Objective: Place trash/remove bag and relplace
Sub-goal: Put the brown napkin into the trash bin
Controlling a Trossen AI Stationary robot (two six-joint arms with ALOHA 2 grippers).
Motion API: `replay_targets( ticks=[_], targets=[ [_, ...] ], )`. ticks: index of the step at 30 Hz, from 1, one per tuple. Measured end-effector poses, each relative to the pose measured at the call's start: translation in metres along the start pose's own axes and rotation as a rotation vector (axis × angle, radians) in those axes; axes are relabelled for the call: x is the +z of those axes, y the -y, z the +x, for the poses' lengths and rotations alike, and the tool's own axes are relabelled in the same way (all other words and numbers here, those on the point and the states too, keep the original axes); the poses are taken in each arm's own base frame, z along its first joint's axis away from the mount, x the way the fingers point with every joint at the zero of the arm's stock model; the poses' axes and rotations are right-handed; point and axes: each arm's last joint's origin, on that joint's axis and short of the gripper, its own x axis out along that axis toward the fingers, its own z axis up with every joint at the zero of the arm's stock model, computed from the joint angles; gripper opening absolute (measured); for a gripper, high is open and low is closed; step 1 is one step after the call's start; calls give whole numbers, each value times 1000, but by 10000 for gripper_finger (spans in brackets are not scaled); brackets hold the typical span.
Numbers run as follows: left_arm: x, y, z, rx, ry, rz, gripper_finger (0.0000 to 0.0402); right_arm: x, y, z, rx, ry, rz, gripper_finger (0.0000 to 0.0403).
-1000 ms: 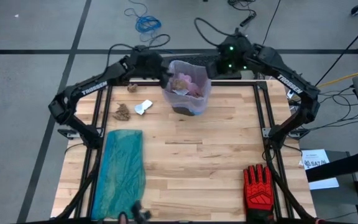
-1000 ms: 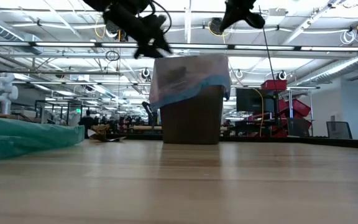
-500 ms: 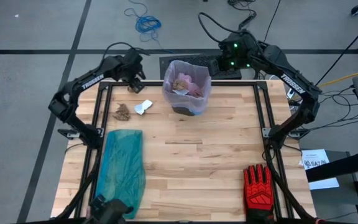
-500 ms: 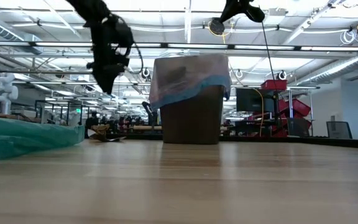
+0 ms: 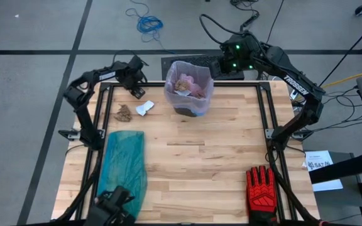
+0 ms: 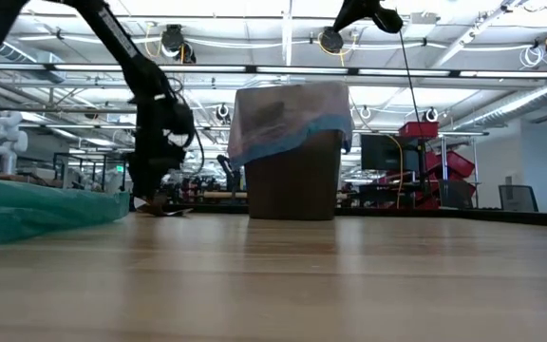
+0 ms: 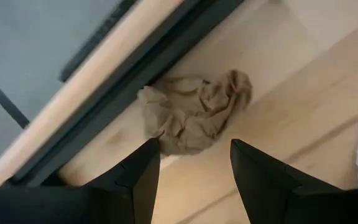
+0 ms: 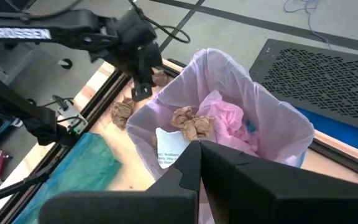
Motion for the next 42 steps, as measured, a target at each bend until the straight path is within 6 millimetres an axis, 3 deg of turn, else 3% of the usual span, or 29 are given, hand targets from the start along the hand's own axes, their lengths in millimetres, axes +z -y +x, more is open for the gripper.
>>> replay_targets(
  ticks=[4,8,11,14,16,21,29,32,36,39,42],
  targets=[
    [3,3,25,-12,-63,7,191,-1,-1,0,2,-1,15,0],
    [3,4,34,-18,-97,4,178,-2,-3,0,7,-5,12,0],
    [6,8,28,-24,-79,-1,126,-4,-6,0,15,-10,3,0],
    [13,8,14,-73,-8,-12,38,-4,-6,0,16,-10,0,0],
    [19,8,-2,-128,61,-25,14,-3,-6,0,16,-8,-2,0],
    [22,3,-44,-156,178,-47,4,-3,-6,0,18,-4,-23,0],
    [7,7,-139,-194,477,-57,1,-3,-6,0,16,-1,-48,0],
    [1,15,-181,-307,669,15,1,-2,-7,0,21,13,-58,0],
    [-4,36,-222,-421,861,119,1,1,-8,0,36,42,-79,0],
    [-5,54,-242,-504,929,157,1,3,-8,0,41,55,-90,0],
    [-3,73,-248,-571,963,232,0,6,-9,0,49,80,-109,0]
  ],
)
